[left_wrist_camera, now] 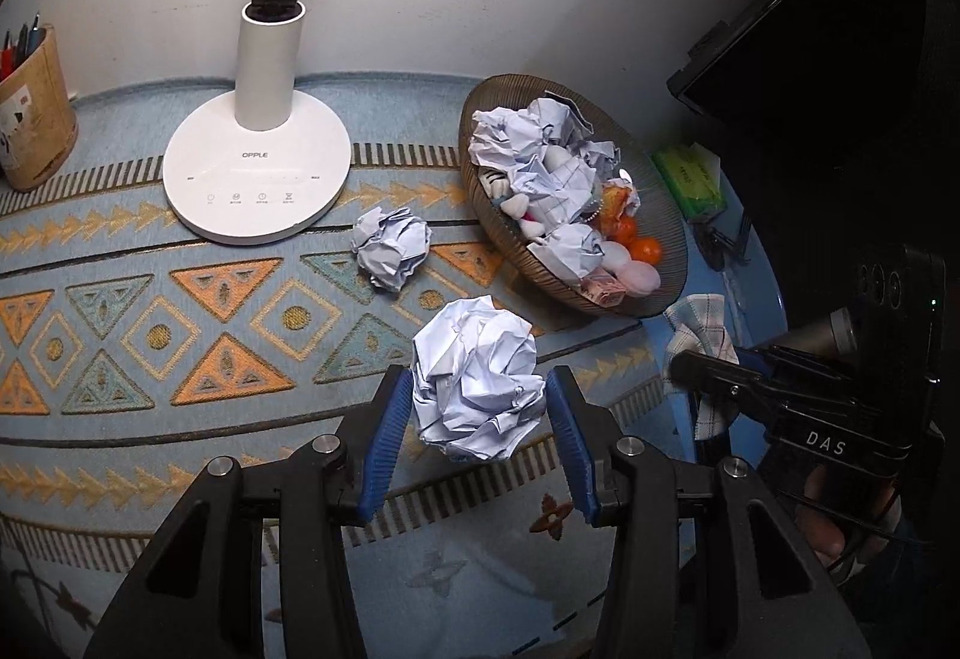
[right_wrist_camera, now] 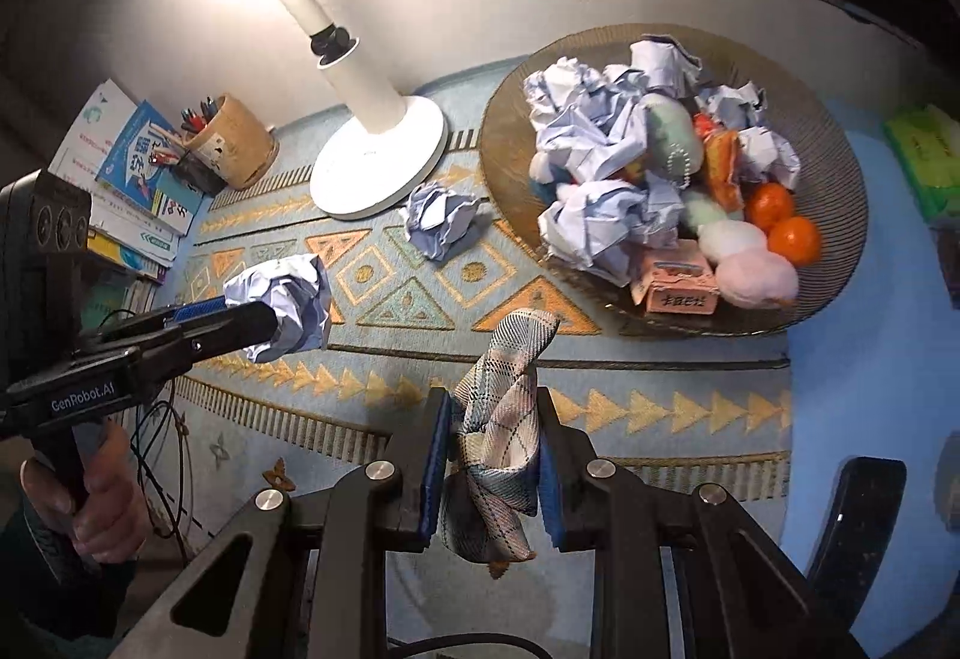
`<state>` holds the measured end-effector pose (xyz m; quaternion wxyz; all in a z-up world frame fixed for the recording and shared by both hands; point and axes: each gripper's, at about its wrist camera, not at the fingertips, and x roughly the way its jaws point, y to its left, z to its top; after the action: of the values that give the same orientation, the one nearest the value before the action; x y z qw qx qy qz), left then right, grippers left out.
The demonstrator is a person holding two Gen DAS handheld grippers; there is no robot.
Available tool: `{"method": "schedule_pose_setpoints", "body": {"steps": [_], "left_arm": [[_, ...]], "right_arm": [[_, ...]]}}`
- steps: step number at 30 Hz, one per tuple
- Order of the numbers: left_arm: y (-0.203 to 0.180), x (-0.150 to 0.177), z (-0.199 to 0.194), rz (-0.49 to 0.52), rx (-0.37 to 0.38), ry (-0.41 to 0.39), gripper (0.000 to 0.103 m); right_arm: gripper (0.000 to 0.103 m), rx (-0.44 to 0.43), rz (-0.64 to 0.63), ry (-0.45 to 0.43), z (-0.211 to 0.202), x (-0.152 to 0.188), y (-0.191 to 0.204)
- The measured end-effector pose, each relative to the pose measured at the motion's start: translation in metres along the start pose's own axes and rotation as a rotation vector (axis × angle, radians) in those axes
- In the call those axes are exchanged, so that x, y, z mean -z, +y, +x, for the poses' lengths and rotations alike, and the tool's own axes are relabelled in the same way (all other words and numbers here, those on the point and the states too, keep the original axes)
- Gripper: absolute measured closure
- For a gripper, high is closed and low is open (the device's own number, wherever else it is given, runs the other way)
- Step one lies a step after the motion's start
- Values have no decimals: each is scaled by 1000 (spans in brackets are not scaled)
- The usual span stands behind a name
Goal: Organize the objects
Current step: 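Carry the bow and paper ball over the bowl and open both tools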
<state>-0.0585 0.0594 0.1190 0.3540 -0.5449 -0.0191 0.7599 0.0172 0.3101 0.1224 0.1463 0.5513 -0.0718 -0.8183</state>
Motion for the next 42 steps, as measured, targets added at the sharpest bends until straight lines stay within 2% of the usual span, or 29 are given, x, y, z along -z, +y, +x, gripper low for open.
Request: {"method": "schedule_pose_setpoints", "body": {"steps": [9,15,22,27,30,32,33,34,35,36,37,42], "left_arm": [[-54,-16,10,72,20,-28,59],[-89,-43,27,148,23,-39,59],[-117,-84,64,216,3,-29,59],[-127,-101,95,246,-22,-10,59],[-130,-106,109,248,-1,3,59],[-130,-109,115,233,31,5,55],[-128,-110,119,219,39,9,47],[-124,-110,123,200,42,19,42],[-120,-110,127,173,40,34,29],[-114,-109,129,145,41,43,26],[-109,-106,129,126,41,53,26],[-93,-78,106,92,-4,54,26]], "right_arm": [[78,54,36,-136,-58,-22,-48],[78,83,74,-183,-77,-43,-85],[78,33,141,-210,-76,-81,-121],[78,6,141,-196,-58,-113,-130],[78,-8,129,-182,-42,-131,-131],[78,-18,122,-179,-34,-142,-131],[77,-25,119,-177,-31,-146,-131],[76,-31,114,-174,-26,-151,-131],[65,-36,110,-163,-21,-154,-132],[40,-35,113,-144,-14,-156,-133],[34,-30,128,-135,-8,-157,-137],[34,-47,189,-102,-3,-135,-151]]}}
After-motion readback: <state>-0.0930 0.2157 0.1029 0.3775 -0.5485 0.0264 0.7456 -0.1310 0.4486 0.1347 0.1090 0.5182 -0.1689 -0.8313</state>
